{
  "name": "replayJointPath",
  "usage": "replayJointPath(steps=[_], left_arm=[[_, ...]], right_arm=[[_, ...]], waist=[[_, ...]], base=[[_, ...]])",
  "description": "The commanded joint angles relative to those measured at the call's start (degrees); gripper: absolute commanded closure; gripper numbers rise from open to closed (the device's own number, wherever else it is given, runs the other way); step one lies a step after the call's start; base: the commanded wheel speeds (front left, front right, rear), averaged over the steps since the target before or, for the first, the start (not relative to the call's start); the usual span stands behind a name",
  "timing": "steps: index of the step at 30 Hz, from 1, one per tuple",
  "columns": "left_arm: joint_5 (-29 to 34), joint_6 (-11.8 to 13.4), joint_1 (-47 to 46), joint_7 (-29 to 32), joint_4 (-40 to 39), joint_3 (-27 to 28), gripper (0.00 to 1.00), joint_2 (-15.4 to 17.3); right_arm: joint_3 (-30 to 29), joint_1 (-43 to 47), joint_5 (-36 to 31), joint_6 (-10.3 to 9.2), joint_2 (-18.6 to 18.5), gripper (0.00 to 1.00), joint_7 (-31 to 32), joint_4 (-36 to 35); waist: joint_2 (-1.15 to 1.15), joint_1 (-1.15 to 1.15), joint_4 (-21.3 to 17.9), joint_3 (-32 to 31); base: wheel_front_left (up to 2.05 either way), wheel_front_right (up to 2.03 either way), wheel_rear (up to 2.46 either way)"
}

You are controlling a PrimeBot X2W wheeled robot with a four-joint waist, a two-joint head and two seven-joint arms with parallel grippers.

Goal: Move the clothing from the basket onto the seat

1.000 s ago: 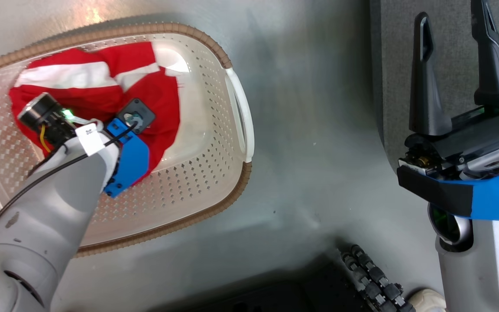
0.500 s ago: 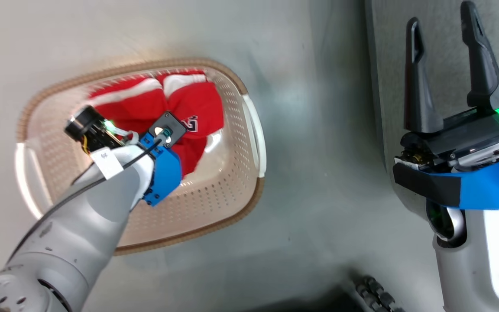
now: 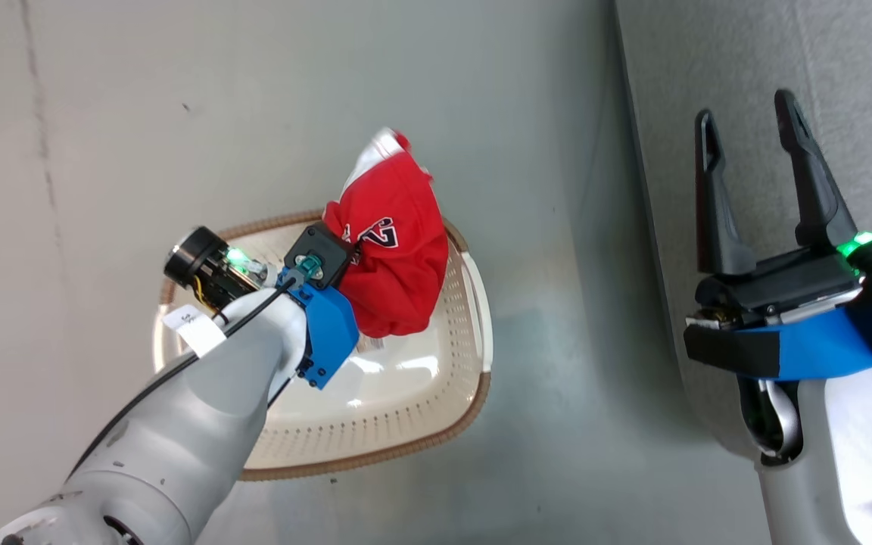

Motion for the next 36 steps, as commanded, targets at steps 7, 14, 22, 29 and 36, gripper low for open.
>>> replayJointPath(steps=[7,14,22,29,36], left_arm=[[-2.6,0.8,1.7,-1.0,-4.3,4.7,1.0,0.3],[-1.7,2.5,3.8,-1.0,-11.6,9.9,1.0,2.4],[1.5,3.8,7.2,-1.0,-20.1,14.9,1.0,4.5],[3.7,4.2,9.8,-1.0,-25.8,17.0,1.0,5.1],[4.4,4.5,11.6,-1.0,-29.5,17.5,1.0,6.1]], right_arm=[[-1.4,4.5,0.0,0.03,-0.3,0.0,0.0,2.6],[-2.0,7.4,0.3,0.03,-0.1,0.0,0.0,4.1],[-2.6,11.8,0.7,0.03,0.0,0.0,0.0,6.1],[-3.0,15.1,1.1,0.03,0.1,0.0,0.0,7.2],[-3.1,17.5,1.6,0.03,0.2,0.0,0.0,8.1]], waist=[[0.0,0.01,3.1,-12.1],[0.0,0.01,3.8,-17.9],[0.0,0.01,4.7,-25.1],[0.0,0.01,5.6,-29.8],[0.0,0.01,6.4,-33.4]], base=[[0.0,0.0,0.0],[0.0,0.0,0.0],[0.0,0.0,0.0],[0.0,0.0,0.0],[0.0,0.0,0.0]])
